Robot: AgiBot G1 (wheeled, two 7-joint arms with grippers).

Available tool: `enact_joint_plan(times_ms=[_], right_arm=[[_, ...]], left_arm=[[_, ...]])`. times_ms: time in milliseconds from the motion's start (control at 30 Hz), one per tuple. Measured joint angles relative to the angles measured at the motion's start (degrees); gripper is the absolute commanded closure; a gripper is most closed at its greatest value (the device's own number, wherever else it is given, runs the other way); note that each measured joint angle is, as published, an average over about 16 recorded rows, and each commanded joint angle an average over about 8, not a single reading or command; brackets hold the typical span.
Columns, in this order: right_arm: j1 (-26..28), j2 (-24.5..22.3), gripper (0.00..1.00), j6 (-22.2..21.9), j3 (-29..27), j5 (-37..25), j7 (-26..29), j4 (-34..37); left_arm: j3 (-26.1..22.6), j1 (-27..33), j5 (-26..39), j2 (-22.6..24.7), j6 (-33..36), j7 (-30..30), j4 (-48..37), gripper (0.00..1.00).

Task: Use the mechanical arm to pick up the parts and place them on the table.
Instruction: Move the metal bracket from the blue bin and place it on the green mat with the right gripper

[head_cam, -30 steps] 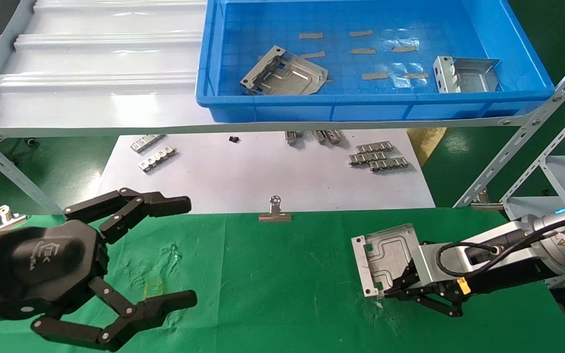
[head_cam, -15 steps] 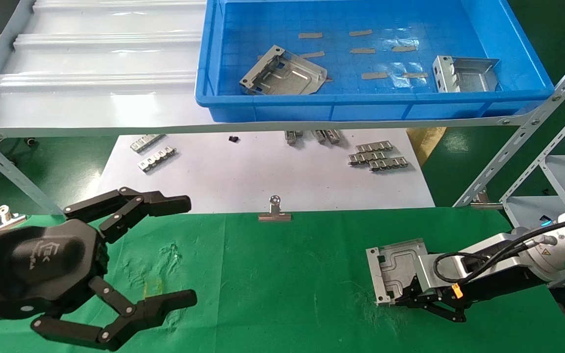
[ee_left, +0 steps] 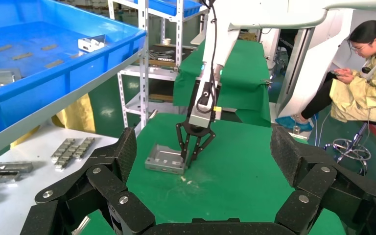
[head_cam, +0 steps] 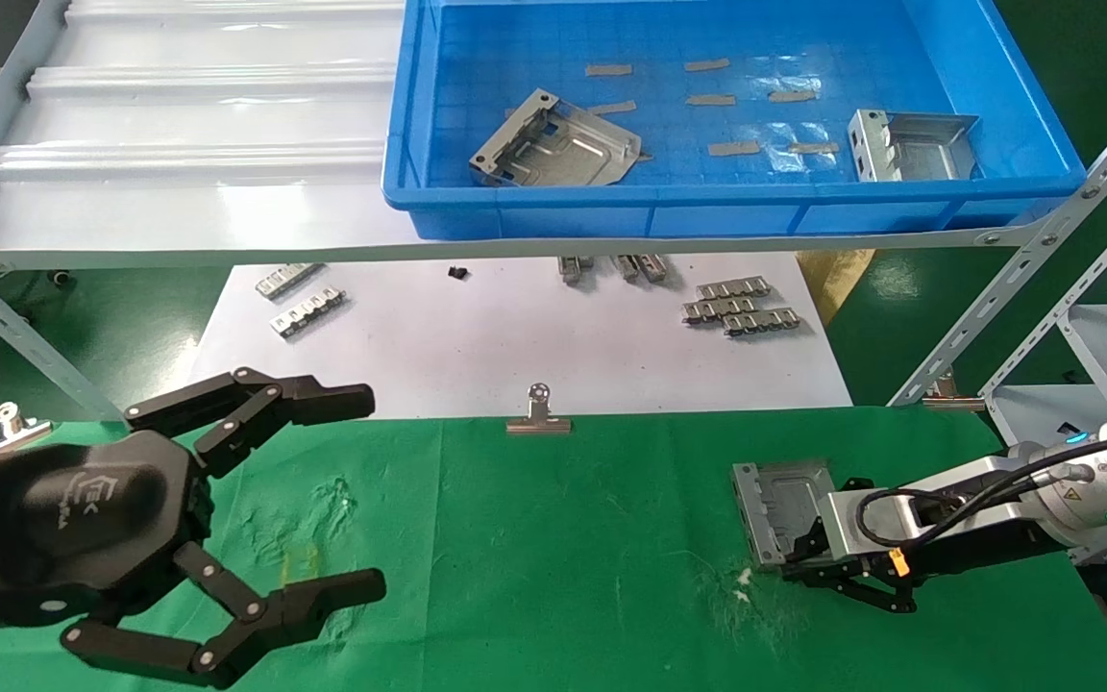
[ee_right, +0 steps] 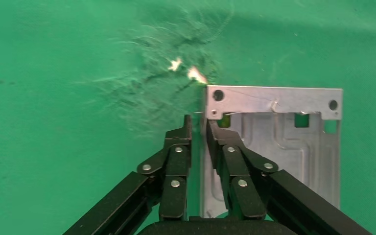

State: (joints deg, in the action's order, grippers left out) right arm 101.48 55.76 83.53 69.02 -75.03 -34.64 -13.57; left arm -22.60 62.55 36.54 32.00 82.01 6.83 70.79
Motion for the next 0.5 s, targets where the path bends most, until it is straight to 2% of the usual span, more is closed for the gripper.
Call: enact_joint_plan(times_ms=[200, 500], right_arm=[[2.21, -0.77, 0.0, 3.84, -0.85, 2.12, 0.4, -0.41], [4.49, -2.81, 0.0, 8.31, -2.3, 7.51, 3.87, -3.26]], left_arm=[[0.0, 0.0, 0.0, 0.0, 0.0, 0.0, 0.0, 0.0], [0.0, -0.01, 0.0, 0.0, -0.01, 0.0, -0.01, 0.0]])
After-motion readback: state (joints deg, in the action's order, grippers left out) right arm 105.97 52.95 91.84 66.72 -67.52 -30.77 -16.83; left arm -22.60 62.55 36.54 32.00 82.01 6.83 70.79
